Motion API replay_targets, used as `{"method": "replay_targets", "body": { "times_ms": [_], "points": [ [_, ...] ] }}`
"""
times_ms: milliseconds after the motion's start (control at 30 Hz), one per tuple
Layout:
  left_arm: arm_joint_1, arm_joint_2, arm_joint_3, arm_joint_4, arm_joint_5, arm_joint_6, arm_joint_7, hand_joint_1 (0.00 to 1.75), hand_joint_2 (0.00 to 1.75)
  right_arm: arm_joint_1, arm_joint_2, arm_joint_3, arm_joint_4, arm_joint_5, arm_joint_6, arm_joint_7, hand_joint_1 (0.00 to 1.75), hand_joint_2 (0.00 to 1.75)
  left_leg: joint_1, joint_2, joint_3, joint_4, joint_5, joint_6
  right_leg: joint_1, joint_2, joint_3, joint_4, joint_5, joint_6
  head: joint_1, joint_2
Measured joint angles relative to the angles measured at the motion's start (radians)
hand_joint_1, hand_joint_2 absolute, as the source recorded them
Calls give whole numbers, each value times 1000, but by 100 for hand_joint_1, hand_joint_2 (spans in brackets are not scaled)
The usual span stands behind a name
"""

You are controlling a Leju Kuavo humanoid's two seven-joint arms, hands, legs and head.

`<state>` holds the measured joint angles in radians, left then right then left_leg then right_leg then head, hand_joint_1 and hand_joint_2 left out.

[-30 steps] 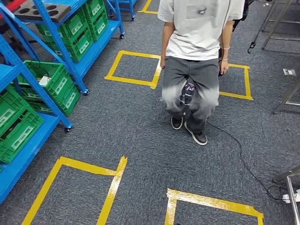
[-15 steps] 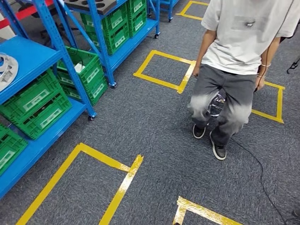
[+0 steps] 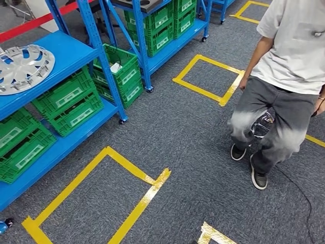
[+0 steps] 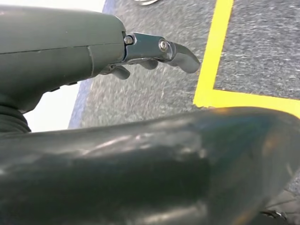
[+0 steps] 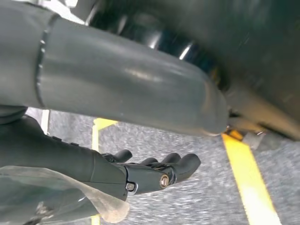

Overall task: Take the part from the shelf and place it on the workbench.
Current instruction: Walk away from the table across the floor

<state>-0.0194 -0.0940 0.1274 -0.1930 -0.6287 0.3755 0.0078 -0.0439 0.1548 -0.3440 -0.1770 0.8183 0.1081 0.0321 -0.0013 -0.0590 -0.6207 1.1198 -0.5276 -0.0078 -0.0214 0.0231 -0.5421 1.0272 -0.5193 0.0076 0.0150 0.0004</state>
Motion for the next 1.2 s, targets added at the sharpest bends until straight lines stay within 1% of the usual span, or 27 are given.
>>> {"method": "replay_targets", "body": {
  "times_ms": [33, 67, 100, 133, 167, 200, 267, 333, 400, 433, 500, 533, 567, 600, 633, 667, 733, 767, 800, 833, 900, 967, 1033, 1100, 1133, 1167, 1200],
  "points": [
    [-2, -1, 0, 0, 0, 0, 0, 0, 0, 1, 0, 0, 0, 0, 0, 0, 0, 0, 0, 26, -30, 63, -31, -4, 2, -16, 2, -1, -2, -4, -4, 0],
    [-4, -2, 0, 0, 0, 0, 0, 0, 0, 3, 0, 1, 0, 0, 0, 1, 0, 0, 1, 39, -62, 129, -57, -7, 4, -33, 3, -1, -5, -7, -5, 0],
    [-3, -2, 0, 0, 1, 1, -1, 0, 0, 4, 0, 1, 0, 0, 1, 3, 0, 0, 3, 44, -86, 177, -71, -8, 6, -50, 4, -1, -7, -9, -5, 0],
    [-2, -1, 1, 0, 4, 2, -4, 0, 0, 5, 0, 1, 0, 0, 2, 5, 0, 0, 4, 46, -93, 192, -66, -7, 8, -64, 6, -1, -9, -10, -5, 0],
    [1, 0, 3, 0, 7, 5, -10, 0, 0, 5, 0, 1, 0, 0, 2, 8, 0, 0, 4, 49, -81, 168, -42, -5, 10, -77, 9, -1, -11, -10, -5, 0],
    [2, 1, 6, 0, 12, 9, -19, 0, 0, 4, 0, 1, 0, 1, 4, 11, 0, 0, 2, 56, -51, 110, -6, 0, 12, -89, 13, -1, -14, -10, -5, 0],
    [0, 4, 15, 0, 23, 15, -41, 0, 0, 3, 0, 1, 0, 1, 6, 15, 0, 0, -10, 98, 16, -21, 43, 17, 16, -112, 22, -2, -21, -6, -5, 0],
    [-5, 5, 23, 0, 32, 17, -56, 0, 0, 1, 0, 0, 0, 0, 7, 16, 0, 0, -21, 127, 43, -81, 47, 29, 20, -135, 26, -4, -26, 3, -5, 0],
    [-3, 4, 30, 0, 36, 17, -62, 0, 0, -4, 1, 0, 0, 0, 6, 17, 0, 0, -20, 111, 45, -92, 48, 36, 21, -154, 31, -7, -30, 13, -4, 0],
    [0, 2, 33, 0, 39, 17, -64, 0, 0, -7, 1, 0, -1, -1, 6, 17, 0, 0, -17, 100, 49, -100, 52, 39, 20, -144, 32, -4, -35, 18, -2, 0],
    [1, -1, 38, 0, 43, 18, -68, 0, 0, -10, 2, 0, -2, -2, 6, 18, 0, 0, -8, 79, 58, -115, 60, 48, 17, -87, 8, 49, -66, 27, 2, 0],
    [-1, -3, 40, 0, 43, 20, -71, 0, 0, -9, 2, 0, -3, -3, 5, 18, 0, 0, -7, 68, 59, -117, 61, 51, 15, -53, -20, 105, -92, 31, 5, 0],
    [-3, -6, 40, 0, 43, 22, -74, 0, 0, -8, 1, 0, -3, -4, 6, 19, 0, 0, -6, 56, 58, -117, 61, 53, 13, -34, -57, 171, -118, 34, 7, 0],
    [-5, -9, 41, 0, 43, 24, -77, 0, 0, -6, 1, 0, -3, -5, 6, 20, 0, 0, -5, 42, 58, -116, 61, 53, 12, -27, -90, 226, -133, 37, 9, 0],
    [-4, -13, 41, 0, 43, 27, -80, 0, 0, -4, 0, 0, -2, -7, 5, 21, 0, 0, -4, 29, 59, -116, 60, 53, 11, -25, -112, 255, -130, 40, 10, 0],
    [-4, -15, 43, 0, 43, 30, -81, 0, 0, -3, -1, 0, -2, -8, 4, 21, 0, 0, -3, 16, 61, -115, 59, 52, 9, -24, -115, 244, -107, 43, 11, 0],
    [-2, -19, 47, 0, 44, 35, -85, 0, 0, -2, -3, 0, -2, -14, -1, 16, 0, 0, 2, -3, 63, -110, 53, 43, 5, -19, -78, 134, -27, 48, 13, 0],
    [-2, -20, 49, 0, 45, 37, -88, 0, 0, -2, -3, -2, -2, -18, -5, 12, 0, 0, 2, -10, 62, -103, 48, 37, 3, -11, -53, 73, -1, 48, 15, 0],
    [-2, -21, 51, 0, 45, 41, -91, 0, 0, -4, -3, -4, -2, -24, -10, 9, 0, 0, 1, -15, 59, -96, 44, 30, 2, -4, -35, 32, 12, 44, 16, 0],
    [-2, -21, 53, 0, 45, 44, -95, 0, 0, -6, -2, -7, -2, -29, -15, 6, 0, 0, 0, -18, 55, -91, 41, 24, 1, 3, -27, 15, 11, 39, 16, 0],
    [0, -22, 55, 0, 44, 50, -100, 0, 0, -7, -2, -14, -2, -33, -25, 4, 0, 0, -1, -21, 51, -88, 40, 18, 2, 5, -22, 13, 7, 22, 13, 0],
    [0, -22, 55, 0, 43, 53, -102, 0, 0, -5, -2, -18, -2, -33, -30, 2, 0, 0, -1, 0, 43, -64, 22, 10, 0, -2, -18, 9, 7, 11, 8, 0],
    [-3, -23, 56, 0, 43, 55, -104, 0, 0, -3, -3, -19, -2, -33, -32, 0, 0, 0, 0, 31, 2, 29, -29, 0, 0, -12, -13, 7, 5, 2, 2, 0],
    [-5, -26, 55, 0, 42, 56, -106, 0, 0, -1, -3, -21, -2, -33, -34, 0, 0, 0, 2, 43, -61, 156, -79, -4, 1, -24, -10, 7, 0, -3, 1, 0],
    [-4, -27, 55, 0, 40, 56, -108, 0, 0, 0, -3, -22, -2, -33, -35, 0, 0, 0, 3, 44, -79, 190, -82, -4, 2, -28, -8, 8, -2, -4, 1, 0],
    [-3, -28, 55, 0, 39, 56, -108, 0, 0, 0, -3, -23, -2, -33, -35, 0, 0, 0, 4, 44, -80, 187, -65, -3, 3, -31, -5, 8, -4, -5, 0, 0],
    [-1, -28, 55, 0, 37, 56, -109, 0, 0, 0, -3, -24, -2, -33, -36, 0, 0, 0, 4, 45, -63, 147, -31, 1, 3, -32, -1, 8, -7, -4, 0, 0]
  ]
}}
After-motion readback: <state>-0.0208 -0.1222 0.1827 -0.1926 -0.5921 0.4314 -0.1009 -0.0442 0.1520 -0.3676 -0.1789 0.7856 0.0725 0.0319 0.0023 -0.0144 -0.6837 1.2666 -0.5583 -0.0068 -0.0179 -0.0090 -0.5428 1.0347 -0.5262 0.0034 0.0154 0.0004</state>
